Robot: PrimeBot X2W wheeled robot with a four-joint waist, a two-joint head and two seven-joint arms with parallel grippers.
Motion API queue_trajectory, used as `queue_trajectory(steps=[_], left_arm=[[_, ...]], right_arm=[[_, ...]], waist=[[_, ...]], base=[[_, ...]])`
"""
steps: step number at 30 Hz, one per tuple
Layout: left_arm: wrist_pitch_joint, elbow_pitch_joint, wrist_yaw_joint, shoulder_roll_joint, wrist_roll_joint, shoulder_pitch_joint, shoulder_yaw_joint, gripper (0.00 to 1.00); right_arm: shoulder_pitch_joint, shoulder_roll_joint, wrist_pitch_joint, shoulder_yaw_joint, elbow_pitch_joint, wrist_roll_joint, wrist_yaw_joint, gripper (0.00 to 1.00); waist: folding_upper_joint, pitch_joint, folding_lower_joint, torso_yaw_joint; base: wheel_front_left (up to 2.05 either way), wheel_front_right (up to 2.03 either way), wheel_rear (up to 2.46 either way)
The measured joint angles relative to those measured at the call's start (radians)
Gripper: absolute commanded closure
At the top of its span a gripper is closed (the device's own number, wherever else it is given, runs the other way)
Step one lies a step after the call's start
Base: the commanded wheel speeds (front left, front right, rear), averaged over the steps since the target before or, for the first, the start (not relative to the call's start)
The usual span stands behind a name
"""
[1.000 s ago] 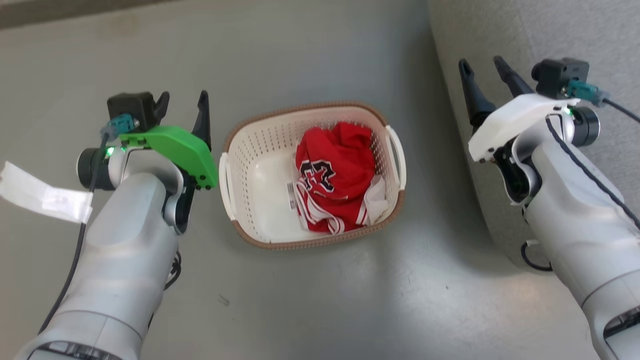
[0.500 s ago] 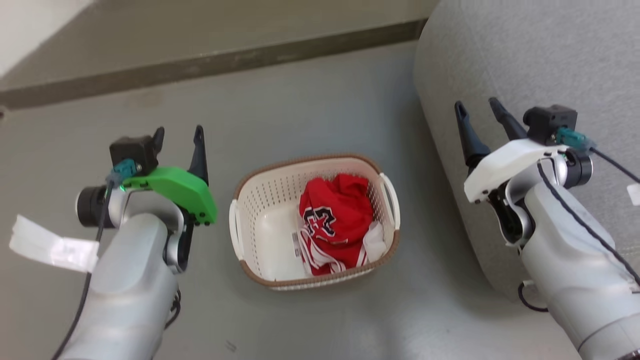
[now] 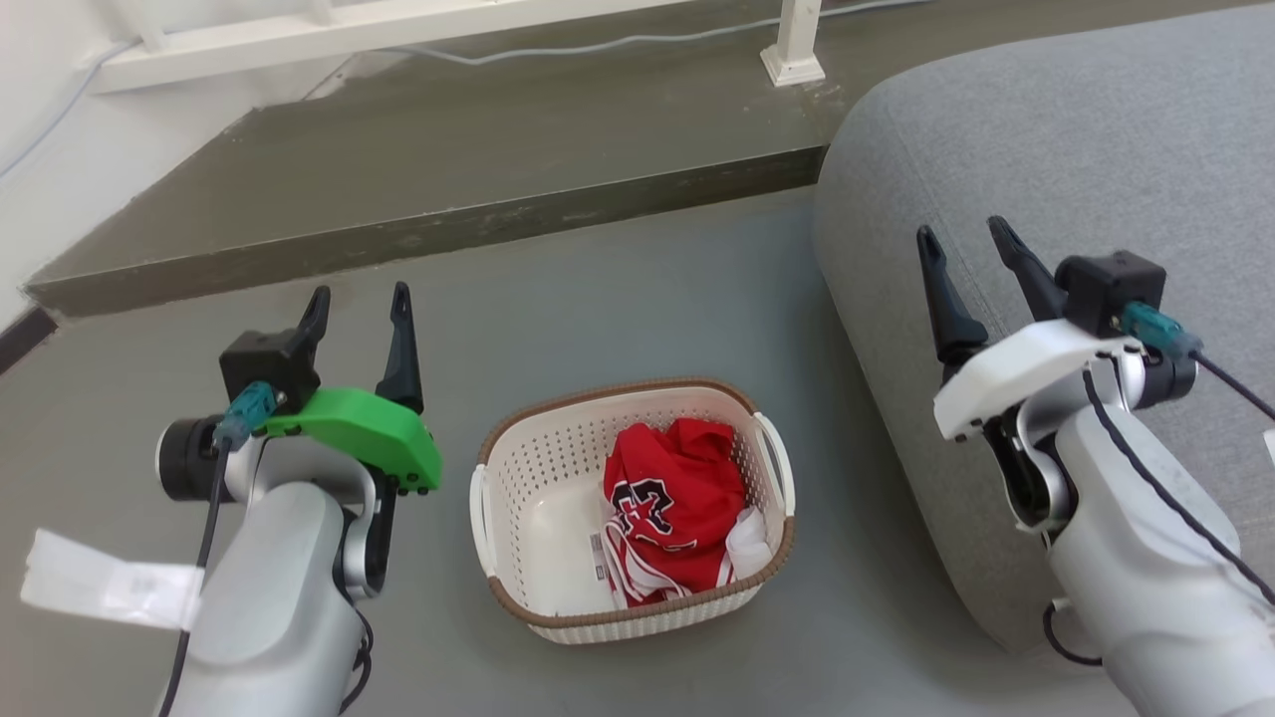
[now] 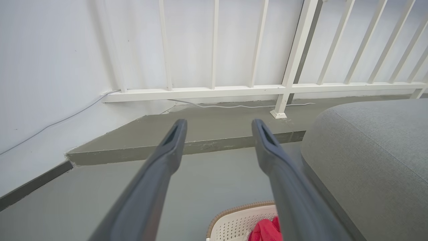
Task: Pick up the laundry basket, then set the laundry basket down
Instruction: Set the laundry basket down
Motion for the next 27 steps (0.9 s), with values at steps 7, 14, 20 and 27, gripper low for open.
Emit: queue_trajectory(steps=[7,14,20,27], left_arm=[[0.0,-0.101,0.008,0.006,0.031,0.085,0.03,0.0],[0.0,-0.179,0.013,0.006,0.062,0.18,0.038,0.0],[0.0,-0.244,0.018,0.005,0.081,0.254,0.053,0.0],[0.0,-0.328,0.026,0.001,0.108,0.346,0.069,0.0]], right_arm=[[0.083,0.004,0.0,-0.021,-0.072,-0.019,-0.016,0.0],[0.15,0.002,0.0,-0.035,-0.145,-0.061,-0.034,0.0],[0.221,0.003,0.0,-0.053,-0.203,-0.074,-0.043,0.0],[0.3,0.009,0.0,-0.072,-0.278,-0.086,-0.053,0.0]], waist=[[0.0,-0.017,0.0,0.005],[0.0,-0.028,0.0,0.007],[0.0,-0.045,0.0,0.011],[0.0,-0.061,0.0,0.015]], base=[[0.0,0.0,0.0],[0.0,0.0,0.0],[0.0,0.0,0.0],[0.0,0.0,0.0]])
